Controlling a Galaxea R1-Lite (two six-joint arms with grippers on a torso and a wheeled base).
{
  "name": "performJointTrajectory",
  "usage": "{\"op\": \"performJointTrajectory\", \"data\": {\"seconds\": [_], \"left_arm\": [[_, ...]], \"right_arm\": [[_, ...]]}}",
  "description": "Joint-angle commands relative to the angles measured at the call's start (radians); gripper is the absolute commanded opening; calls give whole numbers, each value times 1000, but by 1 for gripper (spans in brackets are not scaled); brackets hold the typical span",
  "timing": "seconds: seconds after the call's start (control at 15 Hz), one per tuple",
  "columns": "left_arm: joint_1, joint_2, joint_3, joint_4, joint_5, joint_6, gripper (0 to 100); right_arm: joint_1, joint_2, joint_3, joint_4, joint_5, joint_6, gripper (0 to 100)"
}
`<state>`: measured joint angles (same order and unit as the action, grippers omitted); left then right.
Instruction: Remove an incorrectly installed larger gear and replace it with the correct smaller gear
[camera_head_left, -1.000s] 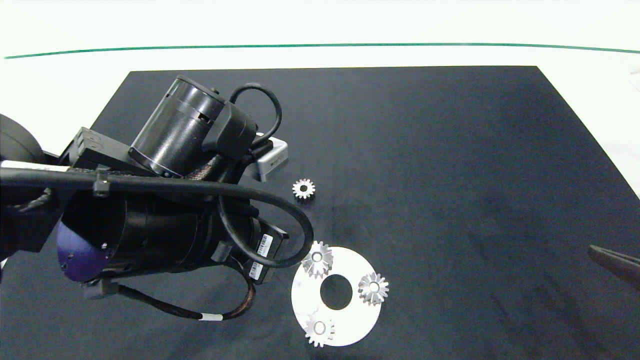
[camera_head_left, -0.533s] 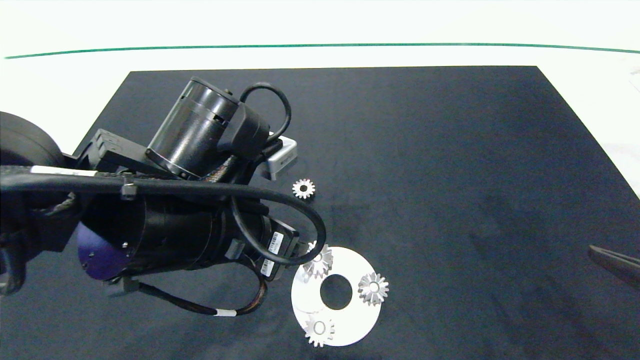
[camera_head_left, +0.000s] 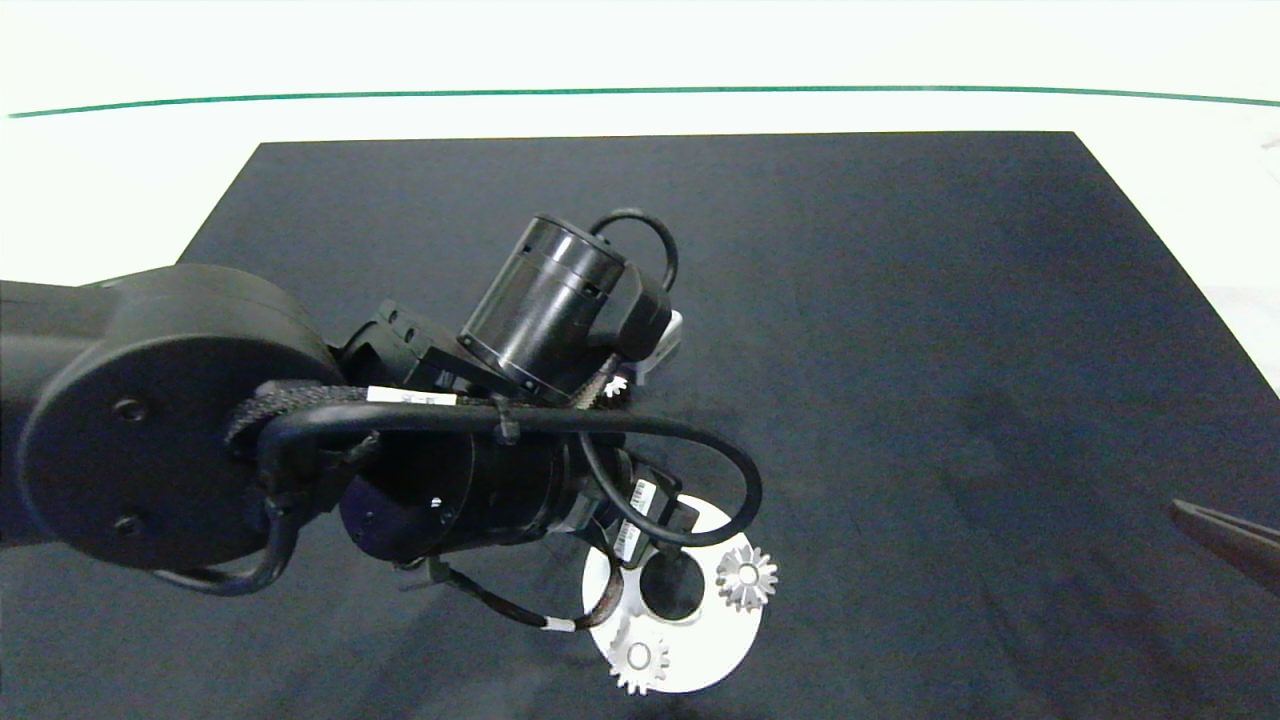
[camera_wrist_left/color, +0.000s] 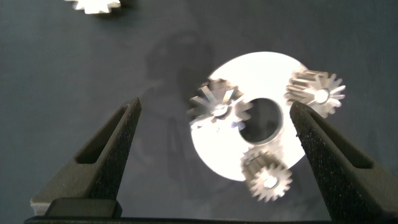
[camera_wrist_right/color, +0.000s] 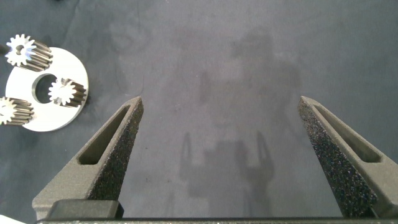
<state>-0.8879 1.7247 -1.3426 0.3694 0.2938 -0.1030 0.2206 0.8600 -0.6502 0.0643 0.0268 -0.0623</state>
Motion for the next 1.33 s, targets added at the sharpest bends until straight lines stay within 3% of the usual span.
{"op": "performJointTrajectory", "data": {"seconds": [0.07,0.33,0.53,0.73,1.33], "left_arm": [[-22,46,-15,2,2,-14,100],[-46,98,-43,0,2,-37,100],[-51,127,-46,-3,5,-37,100],[-42,142,-43,-3,28,-34,100],[21,128,-32,-3,30,-24,100]], "right_arm": [[0,-1,1,-7,1,-1,100],[0,-1,1,-7,1,-1,100],[-1,-1,1,-9,1,-1,100],[-1,-1,1,-7,1,-1,100],[-1,-3,1,-7,1,-1,100]]}}
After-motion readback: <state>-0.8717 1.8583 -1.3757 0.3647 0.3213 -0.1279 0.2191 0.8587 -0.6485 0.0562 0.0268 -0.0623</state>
